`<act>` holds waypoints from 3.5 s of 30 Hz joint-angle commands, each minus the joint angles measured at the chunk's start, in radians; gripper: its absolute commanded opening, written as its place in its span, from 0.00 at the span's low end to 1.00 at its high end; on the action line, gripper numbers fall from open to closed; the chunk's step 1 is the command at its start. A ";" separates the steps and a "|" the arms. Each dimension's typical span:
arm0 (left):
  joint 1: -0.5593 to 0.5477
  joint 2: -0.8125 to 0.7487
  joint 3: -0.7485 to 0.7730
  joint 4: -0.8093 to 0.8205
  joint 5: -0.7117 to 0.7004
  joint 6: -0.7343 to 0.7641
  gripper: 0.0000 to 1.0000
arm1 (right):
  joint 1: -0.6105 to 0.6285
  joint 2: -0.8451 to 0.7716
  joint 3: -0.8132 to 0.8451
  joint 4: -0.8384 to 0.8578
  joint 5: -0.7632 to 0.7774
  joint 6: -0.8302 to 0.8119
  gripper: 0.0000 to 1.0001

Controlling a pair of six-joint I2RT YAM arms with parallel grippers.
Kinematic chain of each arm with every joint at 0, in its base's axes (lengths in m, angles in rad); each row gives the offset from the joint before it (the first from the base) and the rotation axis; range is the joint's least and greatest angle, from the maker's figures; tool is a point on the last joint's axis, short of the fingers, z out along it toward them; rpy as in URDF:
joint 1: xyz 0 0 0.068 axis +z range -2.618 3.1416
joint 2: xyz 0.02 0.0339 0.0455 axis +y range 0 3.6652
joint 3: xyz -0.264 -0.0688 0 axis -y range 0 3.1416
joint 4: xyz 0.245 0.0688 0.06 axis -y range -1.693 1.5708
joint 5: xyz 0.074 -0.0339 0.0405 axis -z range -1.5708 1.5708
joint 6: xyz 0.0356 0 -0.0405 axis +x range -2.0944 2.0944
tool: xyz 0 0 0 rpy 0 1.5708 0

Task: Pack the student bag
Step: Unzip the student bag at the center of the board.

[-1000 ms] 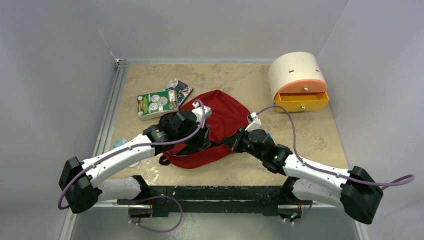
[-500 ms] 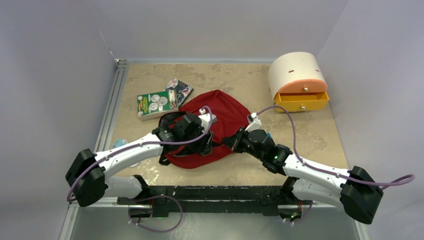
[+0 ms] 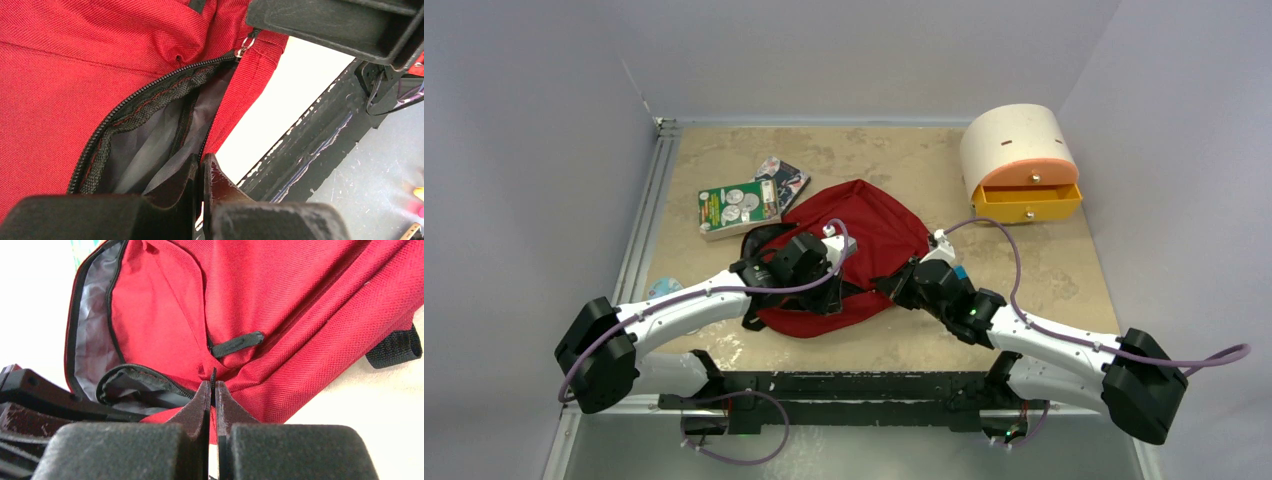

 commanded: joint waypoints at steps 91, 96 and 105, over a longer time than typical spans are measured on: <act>-0.003 -0.322 0.149 -0.773 -0.752 -1.069 0.76 | 0.195 0.519 0.377 0.331 -0.481 -1.527 0.00; 0.016 -0.270 0.114 -0.707 -0.765 -1.044 0.80 | 0.194 0.467 0.302 0.445 -0.482 -1.432 0.00; 0.105 -0.279 0.029 -0.688 -0.691 -1.028 0.73 | 0.167 0.432 0.231 0.558 -0.429 -1.251 0.00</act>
